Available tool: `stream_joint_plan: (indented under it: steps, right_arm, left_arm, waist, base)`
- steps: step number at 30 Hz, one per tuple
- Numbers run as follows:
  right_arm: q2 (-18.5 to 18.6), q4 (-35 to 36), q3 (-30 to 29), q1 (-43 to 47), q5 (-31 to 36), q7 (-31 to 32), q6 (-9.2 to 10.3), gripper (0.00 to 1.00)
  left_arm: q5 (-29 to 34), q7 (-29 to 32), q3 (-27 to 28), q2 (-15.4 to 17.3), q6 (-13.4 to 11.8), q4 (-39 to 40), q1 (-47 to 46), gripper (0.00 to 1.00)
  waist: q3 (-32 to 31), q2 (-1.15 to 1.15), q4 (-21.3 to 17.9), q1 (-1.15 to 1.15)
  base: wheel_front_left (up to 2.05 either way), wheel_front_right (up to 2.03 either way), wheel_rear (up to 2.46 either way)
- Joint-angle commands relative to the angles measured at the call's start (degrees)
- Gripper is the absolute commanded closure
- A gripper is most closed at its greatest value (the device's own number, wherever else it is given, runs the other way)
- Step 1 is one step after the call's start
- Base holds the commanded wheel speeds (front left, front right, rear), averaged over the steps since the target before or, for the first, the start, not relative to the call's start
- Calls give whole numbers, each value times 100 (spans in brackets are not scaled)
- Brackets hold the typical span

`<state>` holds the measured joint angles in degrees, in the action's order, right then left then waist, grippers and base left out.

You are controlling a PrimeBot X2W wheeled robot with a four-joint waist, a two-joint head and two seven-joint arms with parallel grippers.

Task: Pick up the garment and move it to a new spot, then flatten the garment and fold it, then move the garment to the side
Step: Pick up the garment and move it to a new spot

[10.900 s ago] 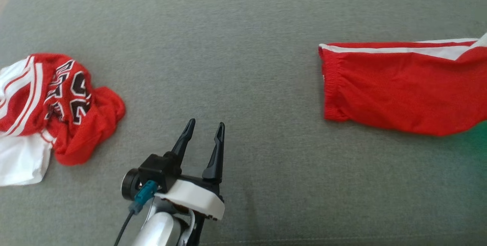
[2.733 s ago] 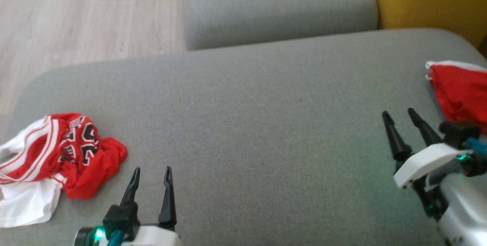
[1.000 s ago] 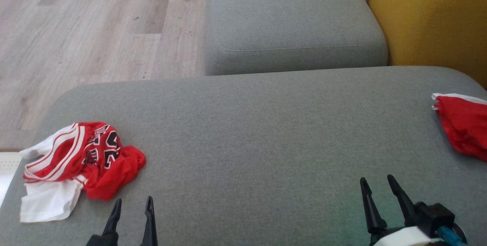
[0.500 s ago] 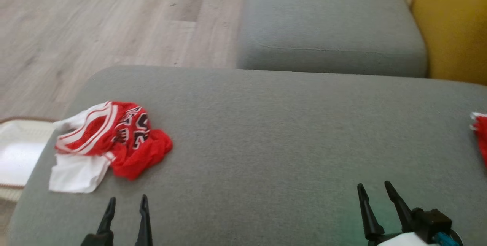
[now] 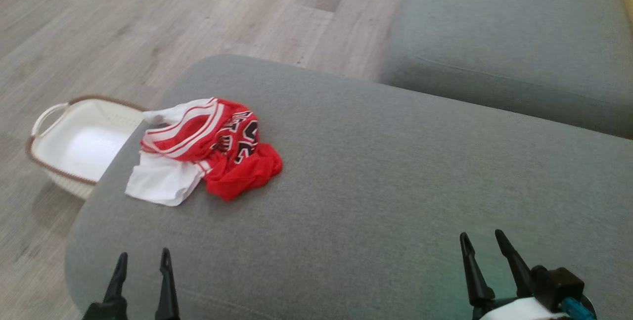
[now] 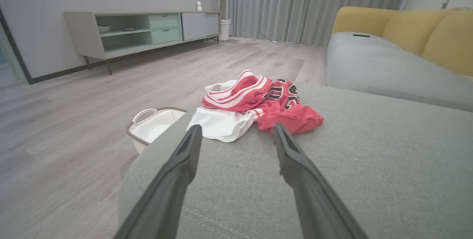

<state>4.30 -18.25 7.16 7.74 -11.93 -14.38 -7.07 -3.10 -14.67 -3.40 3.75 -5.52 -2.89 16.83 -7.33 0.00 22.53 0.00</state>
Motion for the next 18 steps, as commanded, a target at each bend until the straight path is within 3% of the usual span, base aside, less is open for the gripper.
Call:
stream_joint_plan:
  steps: [1,10,18]
  right_arm:
    - [35,177,109,-311,21,-62,-42,0]
    - [171,186,140,-393,73,-62,-42,0]
    - [866,363,130,-790,109,-62,-42,0]
  left_arm:
    - [46,-33,202,8,-6,230,-317,0]
    - [170,-33,258,124,102,346,-531,0]
    - [488,-33,84,574,354,350,-2509,0]
  waist:
    - [62,0,143,0]
    - [428,0,103,0]
    - [1574,0,-216,0]
  base:
    - [0,0,0]
    - [0,0,0]
    - [0,0,0]
